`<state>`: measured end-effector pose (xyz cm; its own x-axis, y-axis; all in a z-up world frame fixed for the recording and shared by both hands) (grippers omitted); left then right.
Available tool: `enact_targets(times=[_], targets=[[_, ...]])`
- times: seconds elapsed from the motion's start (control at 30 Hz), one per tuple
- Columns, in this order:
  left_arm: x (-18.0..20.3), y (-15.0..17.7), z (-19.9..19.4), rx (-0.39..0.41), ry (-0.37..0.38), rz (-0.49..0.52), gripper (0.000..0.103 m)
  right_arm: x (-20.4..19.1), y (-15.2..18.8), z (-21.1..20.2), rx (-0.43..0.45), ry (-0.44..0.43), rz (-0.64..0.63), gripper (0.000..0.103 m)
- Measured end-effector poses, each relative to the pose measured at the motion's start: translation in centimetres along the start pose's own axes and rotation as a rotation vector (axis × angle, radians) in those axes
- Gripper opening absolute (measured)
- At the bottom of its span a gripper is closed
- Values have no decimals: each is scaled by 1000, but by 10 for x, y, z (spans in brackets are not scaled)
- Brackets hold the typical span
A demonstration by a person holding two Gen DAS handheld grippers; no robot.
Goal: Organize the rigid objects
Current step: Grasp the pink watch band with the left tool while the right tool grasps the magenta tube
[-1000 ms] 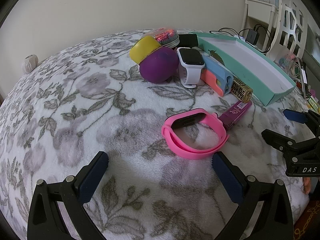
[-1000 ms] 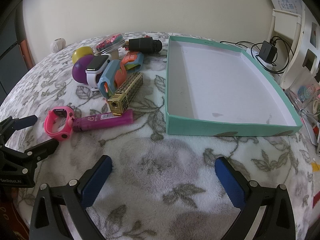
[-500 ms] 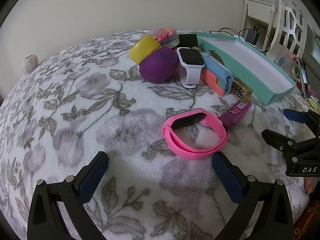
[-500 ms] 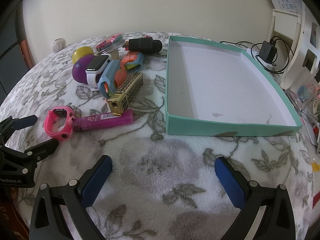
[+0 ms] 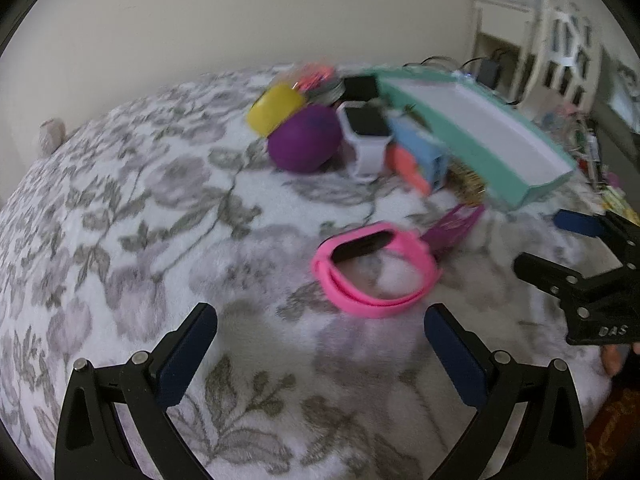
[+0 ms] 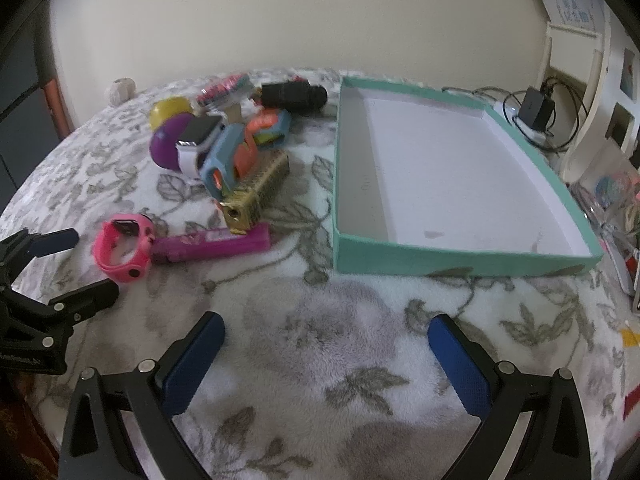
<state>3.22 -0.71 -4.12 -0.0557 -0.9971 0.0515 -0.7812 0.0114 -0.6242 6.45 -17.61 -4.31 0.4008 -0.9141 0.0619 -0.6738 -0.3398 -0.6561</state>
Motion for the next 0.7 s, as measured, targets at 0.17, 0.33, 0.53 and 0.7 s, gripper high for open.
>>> enact_targets(times=[0.17,0.33,0.53,0.7], targets=[[6,-11,-18,35,-47,103,103,-5,-20,-27,84,20,-84,103],[-4,-21,-16,-31,-51,62,103,-13,-36,-36,66,-1,-149,103],[-13,-27,-4,-125,-58,-6,103,-19,-57,-33,-34,-39,-159,103],[-10,-27,5,-171,-77,-22,103,-22,-71,-27,-97,-89,-122,100]])
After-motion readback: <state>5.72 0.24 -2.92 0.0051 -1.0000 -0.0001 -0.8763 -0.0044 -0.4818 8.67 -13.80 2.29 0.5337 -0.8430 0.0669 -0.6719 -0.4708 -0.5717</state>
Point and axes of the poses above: each gripper's, at about its wrist camera, not at the fingertips, and z roughly the way its jaws point, x to its right, y to its underside, the point moved 7 cm from there along z, roughly the way its jaws point, and after that the axes turned 3 degrees about -z, right-handed, at the moved point
